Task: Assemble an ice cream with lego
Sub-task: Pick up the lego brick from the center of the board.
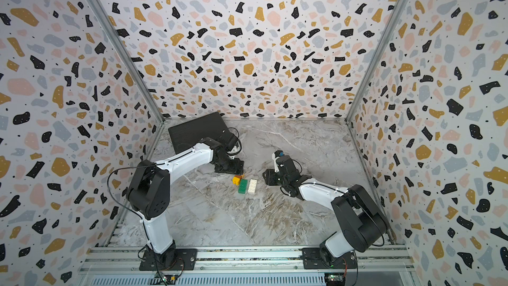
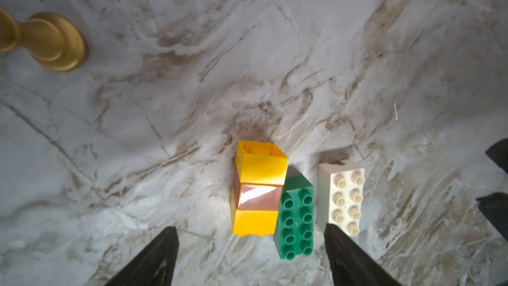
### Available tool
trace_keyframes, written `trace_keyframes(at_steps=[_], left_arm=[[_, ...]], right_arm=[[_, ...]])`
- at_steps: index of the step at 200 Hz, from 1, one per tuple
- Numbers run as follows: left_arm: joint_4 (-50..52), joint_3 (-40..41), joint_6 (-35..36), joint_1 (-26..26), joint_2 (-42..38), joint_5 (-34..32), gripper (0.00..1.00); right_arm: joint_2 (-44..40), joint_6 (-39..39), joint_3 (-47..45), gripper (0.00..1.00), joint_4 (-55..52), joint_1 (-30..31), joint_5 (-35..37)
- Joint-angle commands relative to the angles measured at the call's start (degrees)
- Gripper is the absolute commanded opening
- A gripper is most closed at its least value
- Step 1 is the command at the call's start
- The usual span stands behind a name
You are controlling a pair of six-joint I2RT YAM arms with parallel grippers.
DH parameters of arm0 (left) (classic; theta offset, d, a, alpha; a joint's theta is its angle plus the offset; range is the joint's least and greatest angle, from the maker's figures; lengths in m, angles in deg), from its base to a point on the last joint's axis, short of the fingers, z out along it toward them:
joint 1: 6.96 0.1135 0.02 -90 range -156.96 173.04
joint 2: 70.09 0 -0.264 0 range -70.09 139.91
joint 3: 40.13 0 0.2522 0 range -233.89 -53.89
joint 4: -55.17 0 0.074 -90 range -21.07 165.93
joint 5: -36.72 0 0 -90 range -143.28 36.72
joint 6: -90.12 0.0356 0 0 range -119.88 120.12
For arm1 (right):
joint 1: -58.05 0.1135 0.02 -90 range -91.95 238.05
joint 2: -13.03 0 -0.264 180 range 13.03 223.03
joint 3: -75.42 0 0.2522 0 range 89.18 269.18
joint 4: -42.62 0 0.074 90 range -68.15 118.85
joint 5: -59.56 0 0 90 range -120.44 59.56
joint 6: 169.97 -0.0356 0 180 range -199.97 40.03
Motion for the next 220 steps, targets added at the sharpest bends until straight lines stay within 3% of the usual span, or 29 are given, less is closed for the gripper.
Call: trace_keyframes(at_steps=[1,38,159,220], left_arm=[[1.7,-2.9,-0.5,0.0,2.9,-0.1,0.80],[2.8,-4.0,-0.5,0.0,5.5,-2.2,0.77],[6.2,-8.0,-1.6,-1.2,10.4,-0.5,0.58],[6.3,-8.4,-4.7,-1.0,9.8,2.5,0.33]], right_arm=[[-2.0,0.3,-0.4,0.48,7.6,-0.1,0.8],[-0.6,0.0,0.4,0.48,7.3,-0.1,-0.4],[0.0,0.1,1.1,0.47,6.2,-0.1,-0.3],[0.0,0.2,1.2,0.47,6.0,-0.1,-0.4]])
